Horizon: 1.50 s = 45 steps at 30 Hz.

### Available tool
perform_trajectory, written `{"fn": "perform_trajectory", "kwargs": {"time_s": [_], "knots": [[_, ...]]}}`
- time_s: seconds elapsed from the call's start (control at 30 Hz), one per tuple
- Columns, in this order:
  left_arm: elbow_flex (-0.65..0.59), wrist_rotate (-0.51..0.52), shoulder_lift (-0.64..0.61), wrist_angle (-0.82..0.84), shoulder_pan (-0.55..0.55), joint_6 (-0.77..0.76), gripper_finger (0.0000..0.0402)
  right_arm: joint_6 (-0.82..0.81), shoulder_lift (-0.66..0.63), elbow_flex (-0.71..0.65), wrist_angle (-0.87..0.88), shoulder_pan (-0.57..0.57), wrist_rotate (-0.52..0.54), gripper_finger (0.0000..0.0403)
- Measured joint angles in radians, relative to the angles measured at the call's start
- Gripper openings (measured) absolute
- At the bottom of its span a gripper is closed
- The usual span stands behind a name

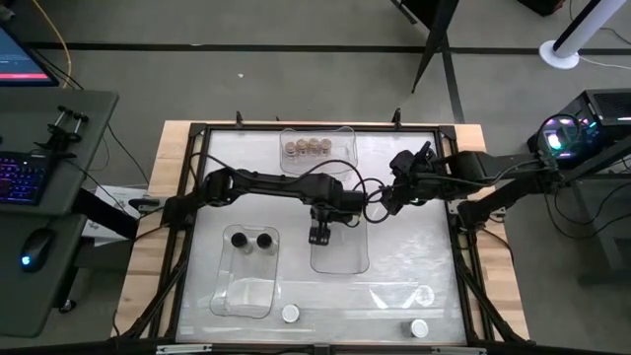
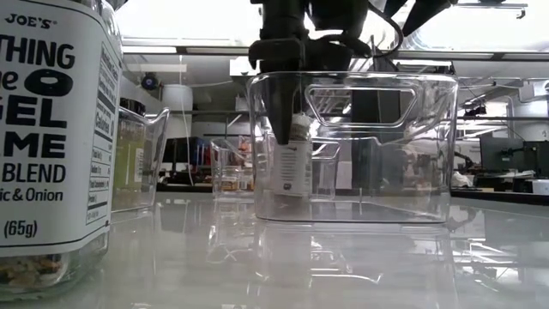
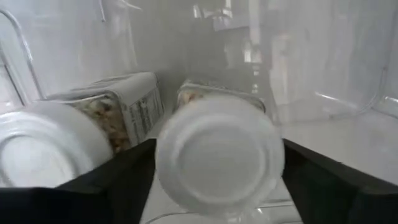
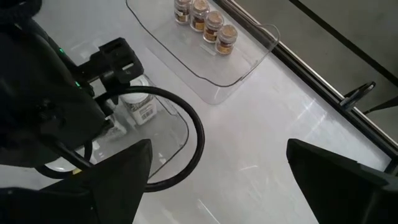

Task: Sort spices by type
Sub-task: Put the white seasoning bottle into the bottom right transparent bin

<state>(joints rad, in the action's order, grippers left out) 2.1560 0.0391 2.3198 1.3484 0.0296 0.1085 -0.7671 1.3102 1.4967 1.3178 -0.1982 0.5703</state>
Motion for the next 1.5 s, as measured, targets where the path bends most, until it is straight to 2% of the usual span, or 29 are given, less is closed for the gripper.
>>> {"fn": "perform_trajectory", "kwargs": {"time_s": [0.1,0.3,0.43,0.53,0.67,0.77,0.9,1.03,1.13,1.23,1.33,1.5], "knots": [[0.032,-0.01,0.004,0.029,0.0,0.0,0.0336,0.006,0.0,0.0,-0.002,0.0,0.001,0.0369],[0.147,-0.054,-0.013,0.137,-0.015,-0.023,0.034,0.04,0.0,0.0,-0.006,0.002,0.016,0.0369],[0.154,-0.055,-0.095,0.165,-0.032,-0.047,0.034,0.053,0.0,0.002,-0.013,0.011,0.016,0.0369],[0.119,-0.055,-0.19,0.151,-0.045,-0.072,0.034,0.094,0.0,-0.004,-0.014,0.023,-0.064,0.0369],[-0.029,-0.055,-0.359,0.021,-0.065,-0.118,0.034,0.138,-0.01,-0.091,-0.094,0.016,-0.321,0.0369],[-0.205,-0.055,-0.514,-0.145,-0.083,-0.157,0.034,0.114,-0.023,-0.217,-0.172,-0.062,-0.482,0.0369],[-0.478,-0.051,-0.731,-0.388,-0.096,-0.273,0.0341,0.03,-0.041,-0.352,-0.27,-0.212,-0.576,0.0369],[-0.721,-0.021,-0.918,-0.576,-0.091,-0.444,0.0341,-0.069,-0.041,-0.381,-0.403,-0.361,-0.625,0.0369],[-0.851,0.04,-1.035,-0.627,-0.074,-0.526,0.0341,-0.187,-0.012,-0.33,-0.447,-0.454,-0.626,0.0369],[-0.94,0.122,-1.114,-0.645,-0.072,-0.553,0.0341,-0.277,0.073,-0.246,-0.391,-0.532,-0.624,0.0369],[-0.988,0.17,-1.166,-0.649,-0.088,-0.546,0.0341,-0.271,0.203,-0.128,-0.31,-0.584,-0.636,0.0369],[-1.015,0.174,-1.209,-0.636,-0.122,-0.486,0.0341,-0.182,0.444,0.08,-0.132,-0.632,-0.667,0.0369]]}}
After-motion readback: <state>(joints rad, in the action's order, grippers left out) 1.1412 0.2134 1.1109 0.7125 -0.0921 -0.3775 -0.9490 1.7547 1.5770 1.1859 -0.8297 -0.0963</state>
